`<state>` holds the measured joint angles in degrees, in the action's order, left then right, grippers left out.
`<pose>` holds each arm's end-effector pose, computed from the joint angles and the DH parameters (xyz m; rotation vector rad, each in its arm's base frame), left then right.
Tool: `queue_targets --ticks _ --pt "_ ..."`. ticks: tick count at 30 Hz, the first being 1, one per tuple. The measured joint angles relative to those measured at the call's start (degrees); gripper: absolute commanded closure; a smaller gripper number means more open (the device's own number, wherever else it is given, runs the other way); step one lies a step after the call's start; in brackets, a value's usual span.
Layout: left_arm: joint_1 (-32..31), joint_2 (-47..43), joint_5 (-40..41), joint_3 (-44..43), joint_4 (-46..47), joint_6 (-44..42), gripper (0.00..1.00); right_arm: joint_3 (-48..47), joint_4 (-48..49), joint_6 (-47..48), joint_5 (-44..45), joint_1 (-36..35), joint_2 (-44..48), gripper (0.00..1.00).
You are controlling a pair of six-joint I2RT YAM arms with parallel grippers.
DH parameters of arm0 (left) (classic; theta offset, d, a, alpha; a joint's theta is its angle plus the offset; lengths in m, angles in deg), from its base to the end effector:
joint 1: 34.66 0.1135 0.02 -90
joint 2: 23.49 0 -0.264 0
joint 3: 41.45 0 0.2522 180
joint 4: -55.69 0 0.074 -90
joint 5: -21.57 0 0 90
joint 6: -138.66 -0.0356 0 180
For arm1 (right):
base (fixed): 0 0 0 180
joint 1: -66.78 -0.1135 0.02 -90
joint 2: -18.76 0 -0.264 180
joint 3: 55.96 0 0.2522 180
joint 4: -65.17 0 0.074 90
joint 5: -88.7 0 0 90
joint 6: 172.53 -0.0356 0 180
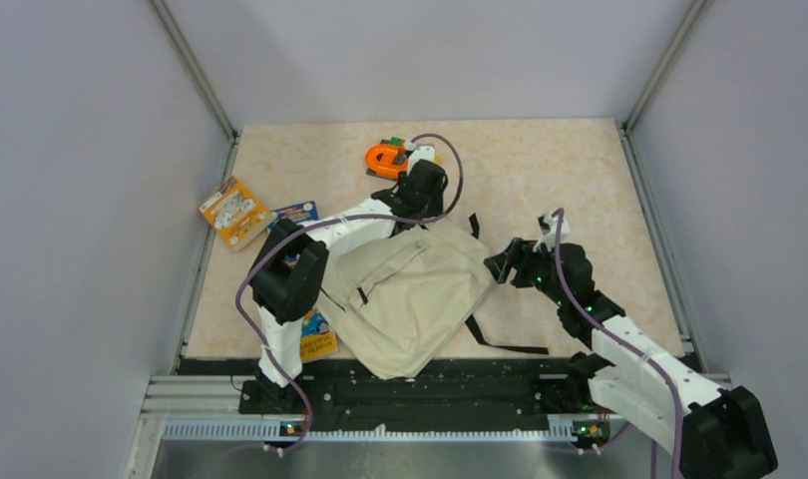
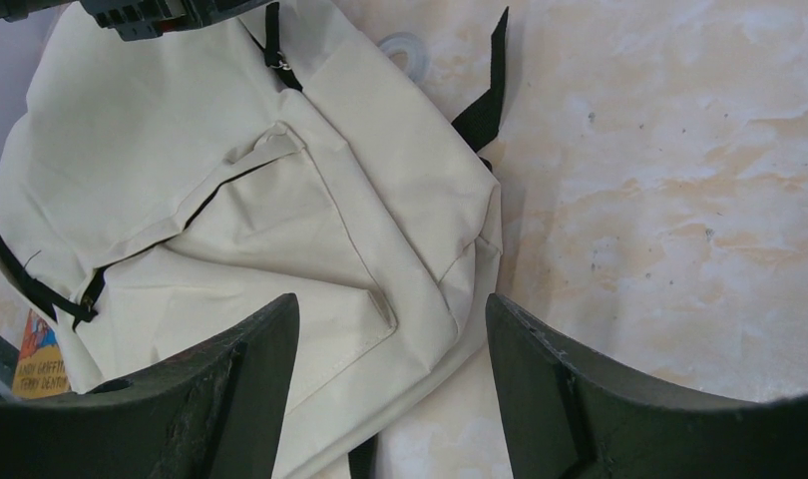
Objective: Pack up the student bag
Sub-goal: Unzip the student bag at the center of the board.
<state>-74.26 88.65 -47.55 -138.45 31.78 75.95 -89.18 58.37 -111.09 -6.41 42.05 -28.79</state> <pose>0.3519 -0.2747 0.2246 0.0439 2.2101 -0.2397 0.1697 0.0816 0.2064 0.0057 2.0037 0.6957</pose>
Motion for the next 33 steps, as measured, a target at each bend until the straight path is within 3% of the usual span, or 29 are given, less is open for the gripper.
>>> queue_targets --ticks 23,33 --pt "-1.55 2.05 6.93 0.31 -4.81 3.43 0.55 0.00 -1.05 0.02 -0.37 0.00 0.59 0.33" --pt "-1.57 2.93 6.60 0.46 -5.20 4.72 0.69 0.00 -1.07 0.04 0.09 0.00 0.68 0.29"
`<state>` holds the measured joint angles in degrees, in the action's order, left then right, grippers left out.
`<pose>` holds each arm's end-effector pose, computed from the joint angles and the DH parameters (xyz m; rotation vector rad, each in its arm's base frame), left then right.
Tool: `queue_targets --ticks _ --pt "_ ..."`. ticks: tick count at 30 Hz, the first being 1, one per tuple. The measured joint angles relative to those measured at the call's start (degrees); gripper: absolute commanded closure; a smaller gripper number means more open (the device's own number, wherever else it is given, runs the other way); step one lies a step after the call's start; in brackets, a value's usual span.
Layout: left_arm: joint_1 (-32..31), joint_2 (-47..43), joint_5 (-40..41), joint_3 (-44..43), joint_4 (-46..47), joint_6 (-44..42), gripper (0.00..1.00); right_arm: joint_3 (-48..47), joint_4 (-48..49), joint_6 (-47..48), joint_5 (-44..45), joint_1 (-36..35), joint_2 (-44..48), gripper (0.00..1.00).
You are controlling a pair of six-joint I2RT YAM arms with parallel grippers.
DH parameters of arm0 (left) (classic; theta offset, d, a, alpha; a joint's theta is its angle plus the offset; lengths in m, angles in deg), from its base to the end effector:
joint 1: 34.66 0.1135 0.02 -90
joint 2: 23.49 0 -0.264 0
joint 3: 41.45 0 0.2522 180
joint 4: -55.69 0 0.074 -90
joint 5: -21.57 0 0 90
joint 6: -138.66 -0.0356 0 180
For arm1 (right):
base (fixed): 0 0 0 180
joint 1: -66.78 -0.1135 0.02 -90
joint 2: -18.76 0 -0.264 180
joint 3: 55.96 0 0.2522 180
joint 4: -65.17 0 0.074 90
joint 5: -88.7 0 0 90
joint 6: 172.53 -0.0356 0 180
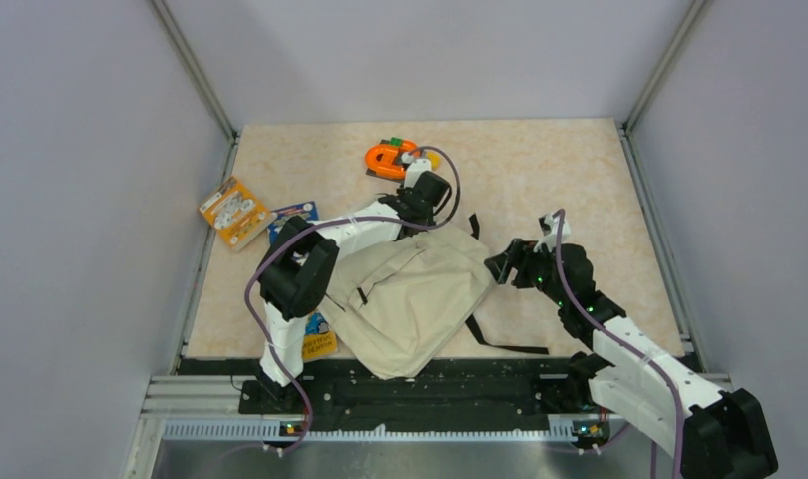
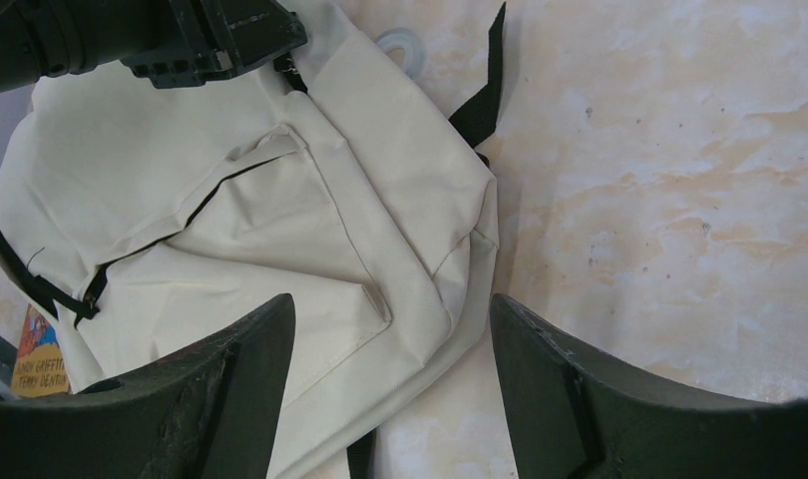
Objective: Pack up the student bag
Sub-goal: Unzip the student bag at the center of the board.
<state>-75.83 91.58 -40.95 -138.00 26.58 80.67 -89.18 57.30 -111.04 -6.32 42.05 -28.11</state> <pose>0.3437 -0.2787 0.1945 -0.0333 2.2866 -0.0790 0.1680 0.0808 0.2065 0.0064 2.0102 0.6915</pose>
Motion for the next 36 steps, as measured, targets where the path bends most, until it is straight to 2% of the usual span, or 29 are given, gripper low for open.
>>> queue_targets --ticks 5,11,27,29,31,36 --pt "-0.17 0.00 0.68 1.25 0.42 0.68 0.78 0.00 0.04 0.37 -0.09 0.00 -0.13 0.27" --pt "-0.24 0.00 0.85 3.58 2.34 1.25 0.99 0.00 0.11 0.28 -1.66 0.00 -3.56 0.27" --pt "-0.24 -6.19 -0.04 11.74 11.61 1.79 1.00 2.10 5.05 -4.24 -6.40 -0.02 -11.67 0.28" --pt "-0.24 -6.43 -0.42 11.85 12.09 1.92 1.00 2.12 6.29 -4.79 -6.82 -0.02 -12.96 0.31" --pt "-0.24 -6.78 -0.87 12.22 12.44 1.99 1.00 2.14 7.45 -5.09 -6.91 -0.02 -14.56 0.44" --pt "-0.24 -7.61 -1.53 13.38 13.77 2.19 1.00 2.05 8.61 -4.92 -6.40 -0.02 -20.79 0.59"
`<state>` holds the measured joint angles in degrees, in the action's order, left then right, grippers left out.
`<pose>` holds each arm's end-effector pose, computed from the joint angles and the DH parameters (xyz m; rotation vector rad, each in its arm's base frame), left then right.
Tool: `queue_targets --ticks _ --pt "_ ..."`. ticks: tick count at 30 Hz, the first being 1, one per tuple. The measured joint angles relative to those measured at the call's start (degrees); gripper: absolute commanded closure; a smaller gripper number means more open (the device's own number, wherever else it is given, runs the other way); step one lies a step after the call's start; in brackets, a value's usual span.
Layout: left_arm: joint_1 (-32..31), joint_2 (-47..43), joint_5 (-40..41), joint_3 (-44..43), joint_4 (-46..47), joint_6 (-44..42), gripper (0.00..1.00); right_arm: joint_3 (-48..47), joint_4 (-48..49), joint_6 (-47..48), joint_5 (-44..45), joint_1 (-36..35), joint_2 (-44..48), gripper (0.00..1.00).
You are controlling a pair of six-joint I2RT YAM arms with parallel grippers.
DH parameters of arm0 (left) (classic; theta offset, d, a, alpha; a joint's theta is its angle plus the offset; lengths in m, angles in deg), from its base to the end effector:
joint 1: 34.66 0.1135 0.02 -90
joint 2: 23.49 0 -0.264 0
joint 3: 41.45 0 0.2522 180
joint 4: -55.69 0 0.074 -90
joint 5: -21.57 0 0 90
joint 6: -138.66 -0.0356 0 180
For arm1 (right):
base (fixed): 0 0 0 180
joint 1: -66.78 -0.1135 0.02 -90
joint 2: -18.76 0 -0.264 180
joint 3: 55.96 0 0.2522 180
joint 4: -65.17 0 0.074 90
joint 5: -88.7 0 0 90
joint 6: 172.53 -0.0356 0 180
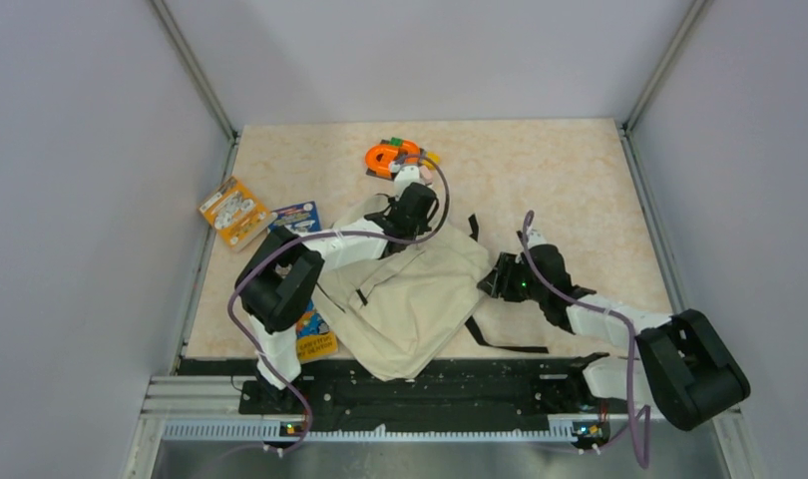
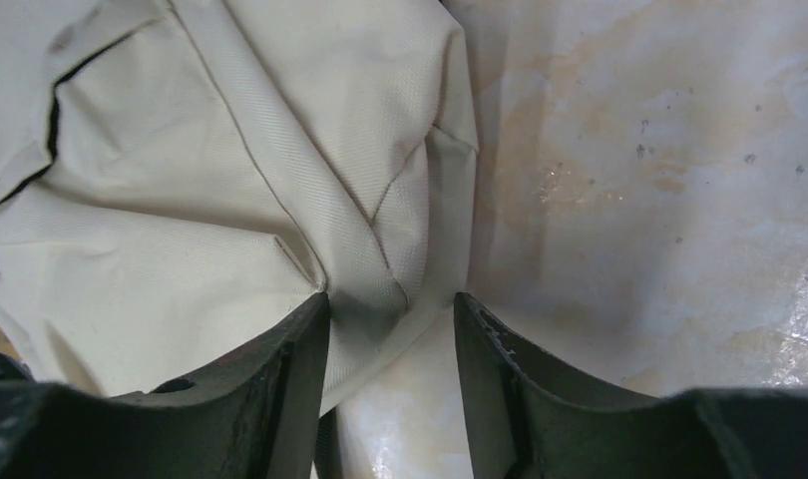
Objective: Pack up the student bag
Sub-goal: Unzip the student bag at the center of the board.
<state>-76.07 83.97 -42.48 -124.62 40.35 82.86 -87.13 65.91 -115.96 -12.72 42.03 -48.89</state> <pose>0.3184 -0.2600 0.1940 -0.0986 2.1888 -0.2313 0.1885 0.0946 0.1441 0.0563 2.2924 0.7706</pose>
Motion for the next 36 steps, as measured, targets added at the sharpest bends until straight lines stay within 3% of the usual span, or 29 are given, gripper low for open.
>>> queue_targets --ticks 5,6,14,20,28,36 --pt "0.00 -1.60 -0.24 1.66 1.70 -0.09 1.00 -1.31 0.09 0.52 0.22 0.00 -3.82 0.96" --pt "0.00 -2.05 -0.20 2.14 1.99 -0.20 1.00 -1.51 0.31 0.48 0.22 0.00 -4.13 1.00" --pt "0.00 -8.04 1.46 5.09 3.54 -2.67 1.00 -1.88 0.33 0.37 1.49 -0.15 -3.80 1.00" --pt "1.36 -11.56 2.23 4.87 4.59 -6.97 1.00 -1.88 -1.16 0.68 4.20 -0.37 1.62 1.00" --pt "9.29 -14.14 0.48 4.55 4.17 -9.55 1.00 -1.77 -3.39 1.09 6.58 -0.37 6.14 1.00" --pt "19.30 -22.08 -2.71 10.58 3.96 -9.01 1.00 -1.75 -3.76 1.29 7.39 -0.63 6.97 1.00"
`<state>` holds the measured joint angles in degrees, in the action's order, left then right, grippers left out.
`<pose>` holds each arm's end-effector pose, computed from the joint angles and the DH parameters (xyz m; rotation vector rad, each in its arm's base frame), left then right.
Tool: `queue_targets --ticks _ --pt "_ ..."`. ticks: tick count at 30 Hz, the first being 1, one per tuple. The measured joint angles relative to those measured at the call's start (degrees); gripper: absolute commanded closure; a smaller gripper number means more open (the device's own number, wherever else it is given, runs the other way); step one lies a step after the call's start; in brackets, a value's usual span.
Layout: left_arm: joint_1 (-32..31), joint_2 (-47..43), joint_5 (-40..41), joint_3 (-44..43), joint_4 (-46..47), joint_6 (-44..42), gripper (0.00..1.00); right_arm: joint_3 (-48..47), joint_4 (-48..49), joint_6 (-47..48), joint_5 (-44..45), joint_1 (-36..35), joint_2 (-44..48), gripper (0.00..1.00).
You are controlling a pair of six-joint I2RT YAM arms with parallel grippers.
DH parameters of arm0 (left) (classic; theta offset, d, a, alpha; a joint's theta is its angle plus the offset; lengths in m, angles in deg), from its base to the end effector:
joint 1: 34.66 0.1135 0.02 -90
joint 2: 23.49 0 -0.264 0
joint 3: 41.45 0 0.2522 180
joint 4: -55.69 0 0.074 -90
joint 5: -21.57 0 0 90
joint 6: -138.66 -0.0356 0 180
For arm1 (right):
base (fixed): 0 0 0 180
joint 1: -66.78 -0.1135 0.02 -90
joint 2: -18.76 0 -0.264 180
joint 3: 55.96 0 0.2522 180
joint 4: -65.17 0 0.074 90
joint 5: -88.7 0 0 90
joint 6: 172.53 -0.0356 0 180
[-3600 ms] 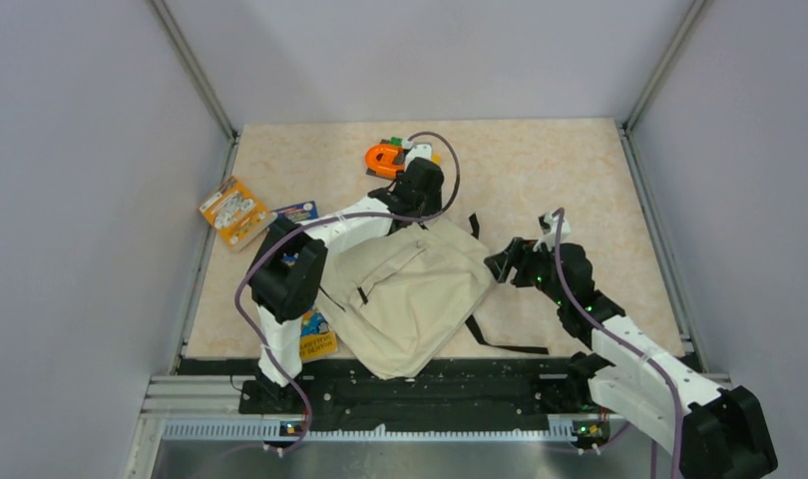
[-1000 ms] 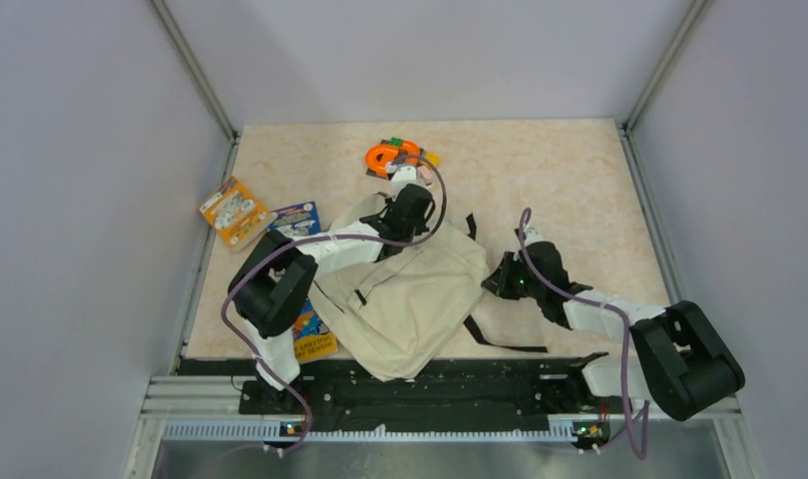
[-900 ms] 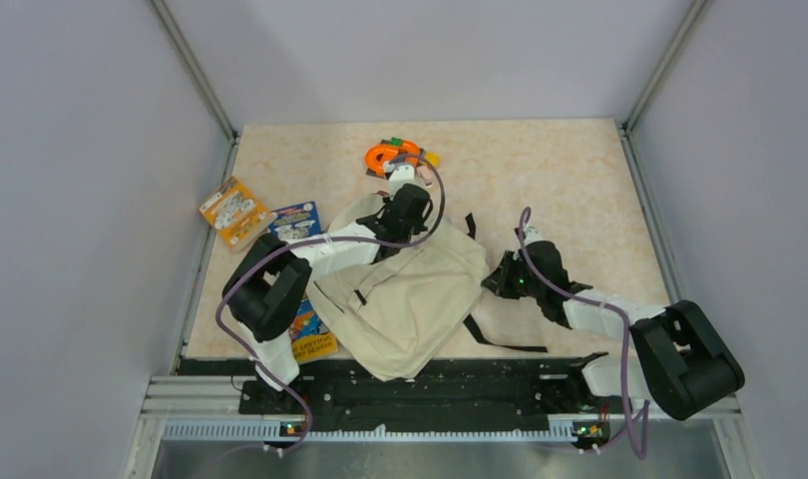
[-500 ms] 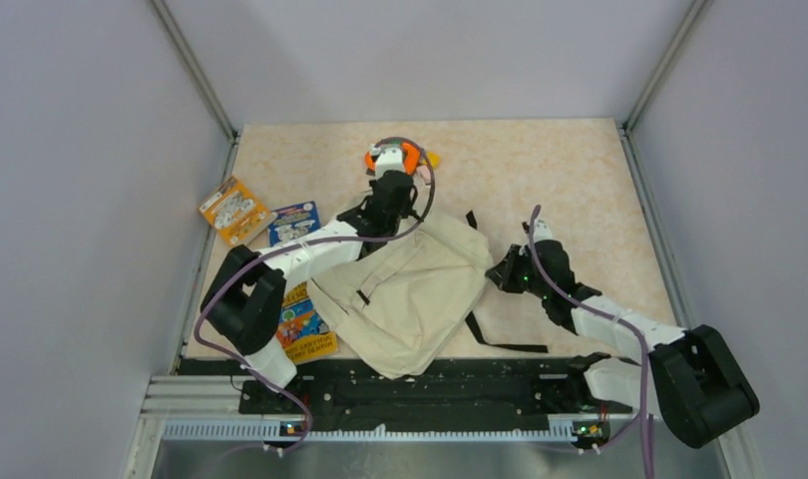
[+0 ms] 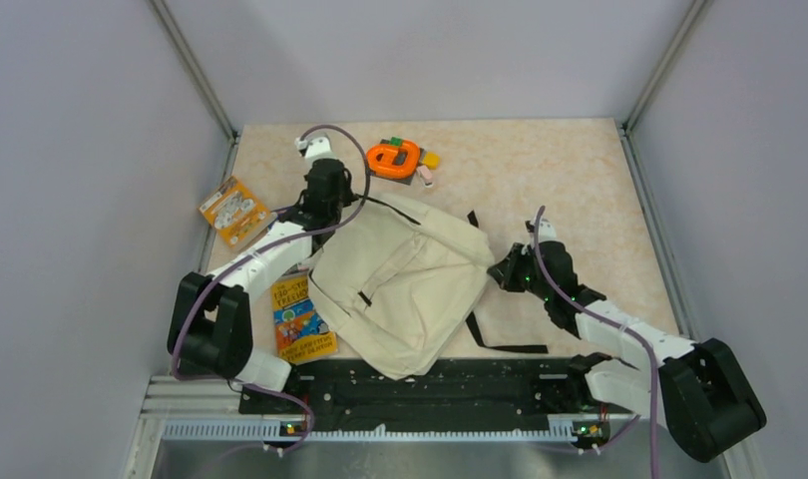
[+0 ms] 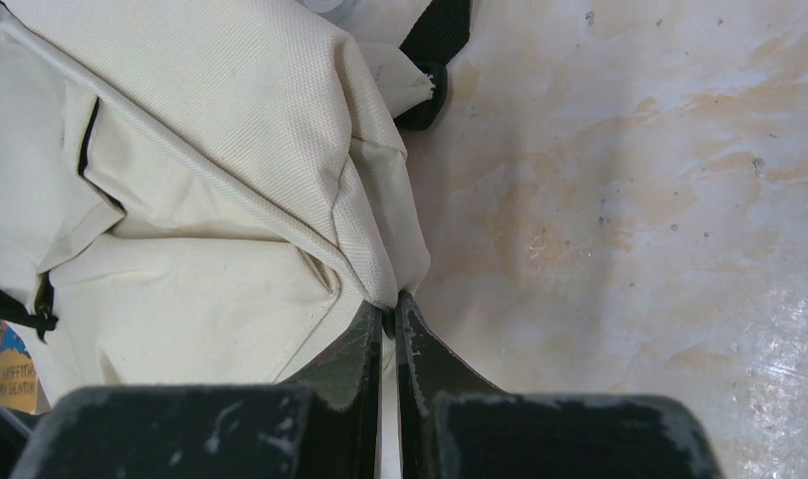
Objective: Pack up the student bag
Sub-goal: Unzip the student bag at the center of the board.
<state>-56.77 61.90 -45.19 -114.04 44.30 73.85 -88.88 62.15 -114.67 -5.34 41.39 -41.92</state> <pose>0.3222 -0.1157 0.2770 -0.3105 1.9346 -0.1383 0.1868 0.0914 0.1702 0.0847 2.1785 0.6635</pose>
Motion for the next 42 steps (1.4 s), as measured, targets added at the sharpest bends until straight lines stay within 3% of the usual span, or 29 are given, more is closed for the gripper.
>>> queue_targets --ticks 9,10,13,14,16,24,28,36,42 --pt "4.63 -2.47 -5.99 3.43 -0.92 -0.07 1.00 0.00 0.07 0.74 -0.35 -0.13 1.07 1.00" --pt "4.79 -2.80 -7.10 3.43 -0.92 -0.37 1.00 -0.04 -0.39 1.31 -0.37 -0.11 1.16 0.94" --pt "5.07 -3.43 -11.39 3.43 -0.94 -1.60 1.00 -1.46 -5.01 4.31 -0.17 -0.11 2.29 0.53" --pt "5.20 -3.58 -13.18 3.43 -0.94 -2.10 1.00 -2.51 -7.30 5.38 0.17 -0.09 2.82 0.43" --pt "5.55 -3.93 -16.35 3.43 -1.07 -2.78 1.00 -5.05 -11.41 7.85 0.76 -0.04 3.85 0.37" --pt "5.97 -6.73 -24.22 3.43 -2.51 -2.84 1.00 -16.28 -14.23 20.41 -9.49 -1.01 5.68 0.36" --pt "5.97 -7.82 -26.29 3.43 -3.06 -2.73 1.00 -19.61 -6.97 25.55 -13.49 -5.97 2.32 0.43" --pt "6.08 -9.57 -28.76 3.43 -7.15 -2.32 1.00 -22.67 10.64 38.82 -21.16 -13.84 -11.26 0.43" --pt "6.12 -12.55 -32.22 3.80 -7.52 -1.09 1.00 -28.17 17.59 47.98 -23.34 -16.92 -23.12 0.43"
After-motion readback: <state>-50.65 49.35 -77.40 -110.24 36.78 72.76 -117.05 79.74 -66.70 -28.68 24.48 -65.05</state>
